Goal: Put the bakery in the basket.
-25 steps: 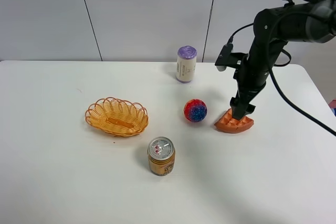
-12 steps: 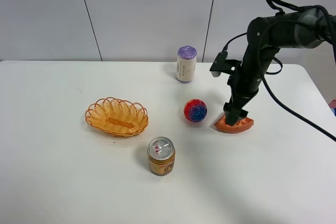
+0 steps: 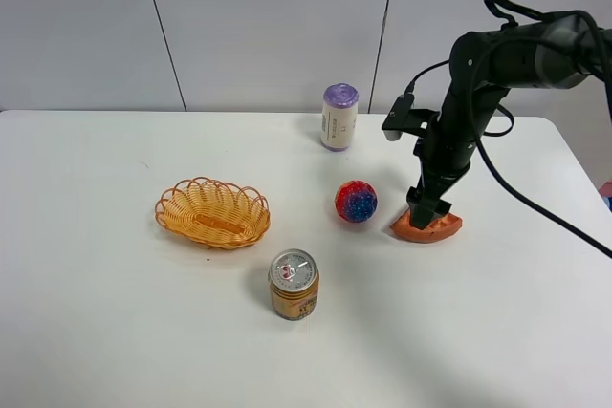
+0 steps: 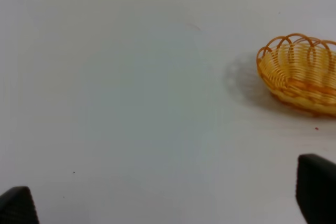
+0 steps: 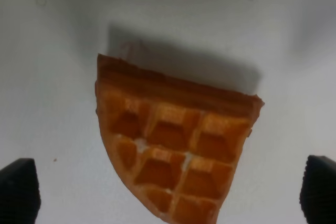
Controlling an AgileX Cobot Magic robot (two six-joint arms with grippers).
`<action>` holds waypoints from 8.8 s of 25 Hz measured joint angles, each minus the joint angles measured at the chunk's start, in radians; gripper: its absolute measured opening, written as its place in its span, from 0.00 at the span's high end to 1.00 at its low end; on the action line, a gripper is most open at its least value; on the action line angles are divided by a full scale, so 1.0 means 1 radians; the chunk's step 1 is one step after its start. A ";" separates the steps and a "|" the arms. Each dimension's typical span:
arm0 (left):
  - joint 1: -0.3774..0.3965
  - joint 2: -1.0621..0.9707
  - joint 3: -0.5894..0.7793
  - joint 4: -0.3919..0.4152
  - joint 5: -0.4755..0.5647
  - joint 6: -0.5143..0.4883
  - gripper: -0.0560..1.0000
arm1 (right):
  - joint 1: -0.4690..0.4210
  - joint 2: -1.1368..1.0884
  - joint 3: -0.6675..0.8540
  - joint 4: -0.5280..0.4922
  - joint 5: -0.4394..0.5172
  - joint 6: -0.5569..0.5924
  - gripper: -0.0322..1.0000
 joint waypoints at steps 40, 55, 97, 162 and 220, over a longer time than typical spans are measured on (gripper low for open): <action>0.000 0.000 0.000 0.000 0.000 0.000 0.00 | 0.029 0.074 0.009 -0.056 -0.103 0.020 0.00; 0.000 0.000 0.000 0.000 0.000 0.000 0.00 | 0.040 0.075 0.073 -0.131 -0.140 0.018 0.00; 0.000 0.000 0.000 0.000 0.000 0.000 0.00 | 0.140 -0.282 0.068 0.038 0.192 0.487 0.29; 0.000 0.000 0.000 0.000 0.000 0.000 0.00 | 0.560 0.351 -0.643 0.127 -0.139 0.569 0.01; 0.000 0.000 0.000 0.000 0.000 0.000 0.00 | -0.341 -1.162 0.397 -0.101 0.053 0.786 0.01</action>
